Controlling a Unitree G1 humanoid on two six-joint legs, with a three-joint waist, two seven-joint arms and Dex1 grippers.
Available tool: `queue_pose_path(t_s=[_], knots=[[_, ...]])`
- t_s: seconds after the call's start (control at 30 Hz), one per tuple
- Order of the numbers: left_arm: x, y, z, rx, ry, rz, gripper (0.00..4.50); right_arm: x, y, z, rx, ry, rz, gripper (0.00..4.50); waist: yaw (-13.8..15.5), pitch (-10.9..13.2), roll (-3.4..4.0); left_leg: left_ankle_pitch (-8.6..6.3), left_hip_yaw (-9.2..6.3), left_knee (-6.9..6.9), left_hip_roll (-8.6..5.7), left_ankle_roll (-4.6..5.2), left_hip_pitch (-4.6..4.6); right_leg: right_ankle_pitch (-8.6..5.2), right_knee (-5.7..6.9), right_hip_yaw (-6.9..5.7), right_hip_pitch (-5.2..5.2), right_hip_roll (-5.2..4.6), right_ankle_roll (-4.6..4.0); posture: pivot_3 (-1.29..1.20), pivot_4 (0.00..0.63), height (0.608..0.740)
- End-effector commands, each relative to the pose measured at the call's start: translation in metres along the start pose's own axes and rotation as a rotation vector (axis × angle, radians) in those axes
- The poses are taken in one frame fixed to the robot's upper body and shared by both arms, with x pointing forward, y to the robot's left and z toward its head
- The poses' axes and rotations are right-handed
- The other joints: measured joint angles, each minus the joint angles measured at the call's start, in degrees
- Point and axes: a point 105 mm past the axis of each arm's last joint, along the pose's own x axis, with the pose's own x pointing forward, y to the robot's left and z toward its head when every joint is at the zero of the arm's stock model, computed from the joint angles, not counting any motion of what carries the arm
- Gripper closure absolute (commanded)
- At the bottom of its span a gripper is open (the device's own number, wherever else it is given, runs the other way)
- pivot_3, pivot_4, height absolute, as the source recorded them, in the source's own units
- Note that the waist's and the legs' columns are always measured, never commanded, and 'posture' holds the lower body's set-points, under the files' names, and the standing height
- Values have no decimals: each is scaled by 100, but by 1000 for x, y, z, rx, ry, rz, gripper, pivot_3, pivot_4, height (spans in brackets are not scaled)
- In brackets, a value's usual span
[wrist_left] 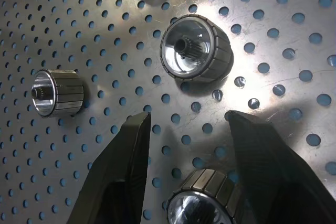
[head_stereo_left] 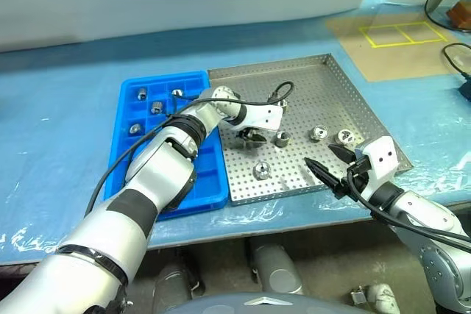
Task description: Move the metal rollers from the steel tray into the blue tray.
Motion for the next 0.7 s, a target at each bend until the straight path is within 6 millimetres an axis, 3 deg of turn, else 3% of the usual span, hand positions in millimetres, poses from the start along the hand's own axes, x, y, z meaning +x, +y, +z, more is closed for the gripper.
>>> queue_pose_path(t_s=[0.03, 0.2, 0.7], knots=[[-18, 20, 12, 11, -43, 40, 1502, 0, -1, 7, -24, -33, -8, 871, -11, 0, 0, 0, 0, 0, 0, 0, -2, 2, -1, -1, 0, 0, 2, -773, 150, 740], [-27, 17, 6, 33, -34, 0, 17, 3, -3, 6, -22, -35, -7, 871, -14, 0, 0, -1, -1, 0, 0, 1, 1, 2, -3, -3, 4, -1, 1, -763, 150, 740], [-19, -4, -25, 45, 118, -67, 17, 8, -1, 2, -21, -29, -11, 871, -16, 0, 1, -2, -1, 1, 1, 3, 2, 4, -3, -5, 8, -2, -1, -765, 150, 740]])
